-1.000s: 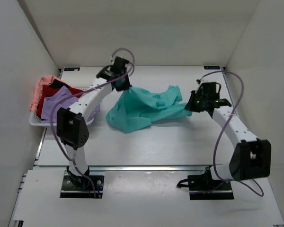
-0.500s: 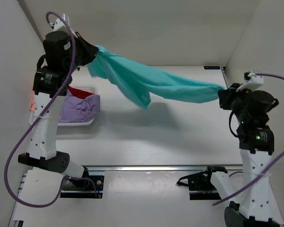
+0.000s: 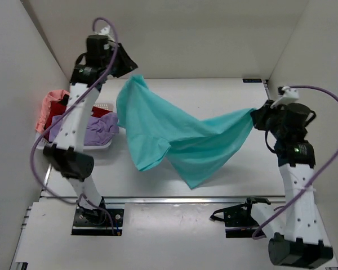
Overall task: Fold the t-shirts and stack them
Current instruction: Flatten out the tshirt
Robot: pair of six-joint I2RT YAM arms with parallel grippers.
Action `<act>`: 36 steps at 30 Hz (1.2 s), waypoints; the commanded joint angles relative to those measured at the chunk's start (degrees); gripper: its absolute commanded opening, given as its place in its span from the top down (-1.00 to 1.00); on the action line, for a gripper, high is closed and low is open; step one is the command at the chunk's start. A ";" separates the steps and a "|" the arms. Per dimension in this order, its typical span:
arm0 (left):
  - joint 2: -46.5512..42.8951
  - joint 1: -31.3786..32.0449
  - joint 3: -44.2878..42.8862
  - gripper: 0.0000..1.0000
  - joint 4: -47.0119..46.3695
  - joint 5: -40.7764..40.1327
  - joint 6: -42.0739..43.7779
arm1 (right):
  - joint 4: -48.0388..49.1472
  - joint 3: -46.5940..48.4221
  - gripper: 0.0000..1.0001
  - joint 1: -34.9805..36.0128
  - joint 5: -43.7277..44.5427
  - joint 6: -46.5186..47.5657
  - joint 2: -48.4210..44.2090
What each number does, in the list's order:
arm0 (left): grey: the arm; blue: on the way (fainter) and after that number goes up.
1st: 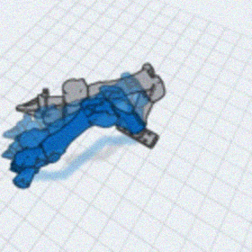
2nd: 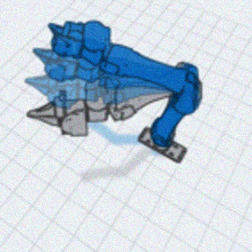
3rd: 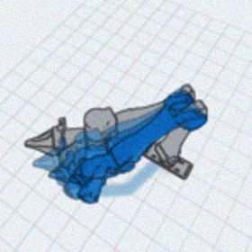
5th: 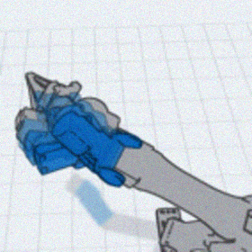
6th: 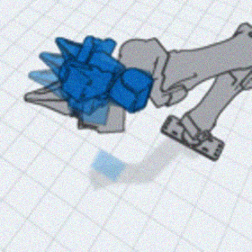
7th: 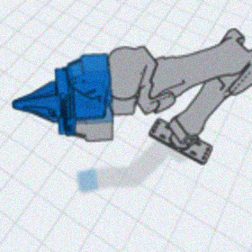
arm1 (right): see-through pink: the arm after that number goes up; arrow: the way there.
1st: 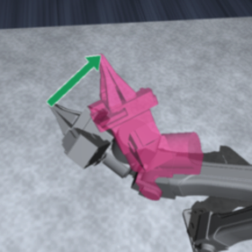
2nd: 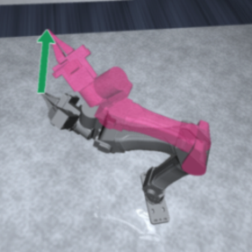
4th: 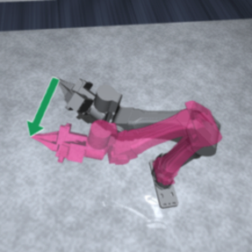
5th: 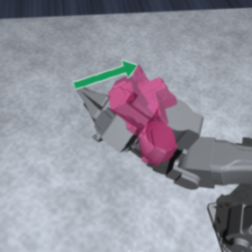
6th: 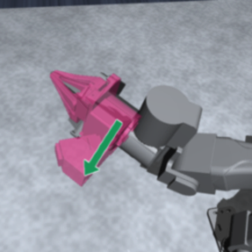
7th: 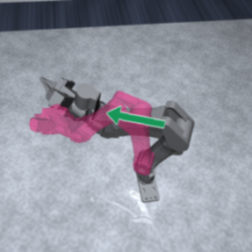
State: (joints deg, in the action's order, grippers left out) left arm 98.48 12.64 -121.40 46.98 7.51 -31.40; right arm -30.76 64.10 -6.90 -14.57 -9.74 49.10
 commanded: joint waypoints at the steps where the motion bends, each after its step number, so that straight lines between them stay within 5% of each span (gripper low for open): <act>1: 9.87 1.77 -2.08 0.10 0.92 5.14 -0.60 | 4.04 -4.93 1.00 3.20 2.53 -1.95 4.76; 4: 9.82 4.83 -1.21 -0.12 1.80 3.67 1.16 | 4.83 -8.10 1.00 2.59 2.00 -2.48 10.21; 7: 4.30 6.07 9.49 -0.26 4.25 1.72 2.74 | 5.54 -10.48 1.00 3.29 4.80 -1.96 12.42; 13: -16.08 10.29 48.56 -0.14 4.35 -0.30 1.44 | 7.29 -14.44 1.00 4.00 7.71 -1.69 14.88; 17: -25.07 15.55 64.07 -0.21 1.89 1.37 -3.74 | 8.61 -16.63 1.00 5.05 7.97 -2.13 16.73; 24: -24.83 23.92 72.71 -0.32 -7.95 -0.56 -13.51 | 8.70 -16.11 1.00 6.46 7.80 -2.83 19.62; 36: -3.30 33.23 70.08 -0.22 -9.46 -2.68 -15.45 | 9.05 -19.36 1.00 6.99 7.63 -3.01 17.70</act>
State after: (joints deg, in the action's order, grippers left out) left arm 92.40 43.81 -50.72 39.13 6.81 -46.57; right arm -23.97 44.97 0.32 -7.53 -12.49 68.79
